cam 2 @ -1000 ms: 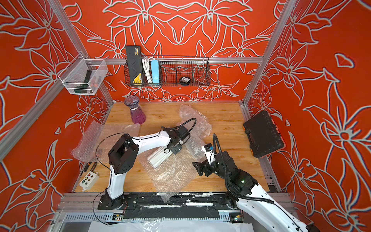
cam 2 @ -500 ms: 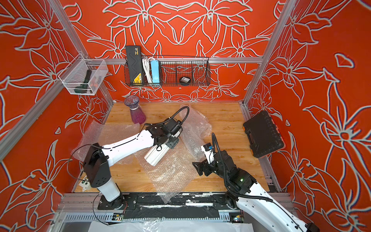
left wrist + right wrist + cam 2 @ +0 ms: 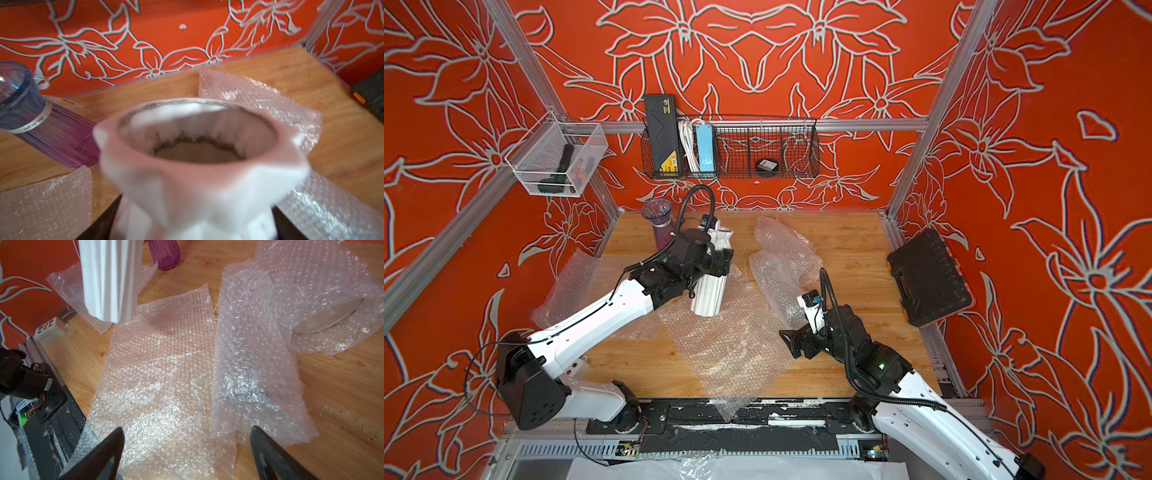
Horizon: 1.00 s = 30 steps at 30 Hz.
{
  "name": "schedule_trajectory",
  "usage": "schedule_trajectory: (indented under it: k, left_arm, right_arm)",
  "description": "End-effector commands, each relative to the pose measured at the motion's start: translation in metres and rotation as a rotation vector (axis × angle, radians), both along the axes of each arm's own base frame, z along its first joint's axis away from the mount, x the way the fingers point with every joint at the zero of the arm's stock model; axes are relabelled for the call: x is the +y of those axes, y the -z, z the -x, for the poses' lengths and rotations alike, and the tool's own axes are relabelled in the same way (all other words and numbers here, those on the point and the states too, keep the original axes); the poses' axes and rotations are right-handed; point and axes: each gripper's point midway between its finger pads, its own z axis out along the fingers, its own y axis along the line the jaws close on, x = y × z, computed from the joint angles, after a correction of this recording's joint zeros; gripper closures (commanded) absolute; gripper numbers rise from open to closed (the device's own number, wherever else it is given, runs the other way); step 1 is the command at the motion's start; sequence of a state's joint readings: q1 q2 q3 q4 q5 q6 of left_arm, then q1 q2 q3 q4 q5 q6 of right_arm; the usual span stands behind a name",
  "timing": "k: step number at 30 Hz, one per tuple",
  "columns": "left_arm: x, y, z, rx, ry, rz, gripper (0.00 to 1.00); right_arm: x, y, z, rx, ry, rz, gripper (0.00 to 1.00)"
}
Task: Unwrap the vase from the bubble wrap
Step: Pick up the vase from the bubble wrap, then place the vase at the center of the board.
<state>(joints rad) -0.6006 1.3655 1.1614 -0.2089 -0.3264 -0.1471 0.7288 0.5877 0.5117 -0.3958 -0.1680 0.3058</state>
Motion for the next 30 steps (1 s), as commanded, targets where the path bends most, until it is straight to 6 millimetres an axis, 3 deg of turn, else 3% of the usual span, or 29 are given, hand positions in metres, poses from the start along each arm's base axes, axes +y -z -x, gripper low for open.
schedule_trajectory:
  k: [1,8,13,19,25,30]
  left_arm:
    - [0.006,-0.094,-0.020,-0.404,-0.059,0.250,1.00]
    - [0.043,-0.098,-0.043,-0.631,-0.173,0.306,1.00]
    - [0.044,-0.109,-0.057,-0.771,-0.175,0.226,1.00]
    - [0.053,-0.109,-0.103,-0.819,-0.166,0.229,1.00]
    - [0.056,-0.089,-0.143,-0.853,-0.164,0.186,1.00]
    - [0.061,-0.058,-0.171,-0.837,-0.165,0.196,1.00]
  right_arm:
    - [0.005,-0.019,-0.002,-0.021,-0.016,-0.028,0.06]
    - [0.015,-0.022,-0.010,-0.021,-0.031,-0.024,0.06]
    - [0.022,-0.016,-0.016,-0.001,-0.053,0.013,0.05]
    - [0.038,-0.010,-0.029,0.024,-0.068,0.009,0.05]
    - [0.057,-0.021,-0.035,-0.045,-0.133,-0.071,0.05]
    - [0.063,-0.029,-0.045,-0.095,-0.151,-0.058,0.04]
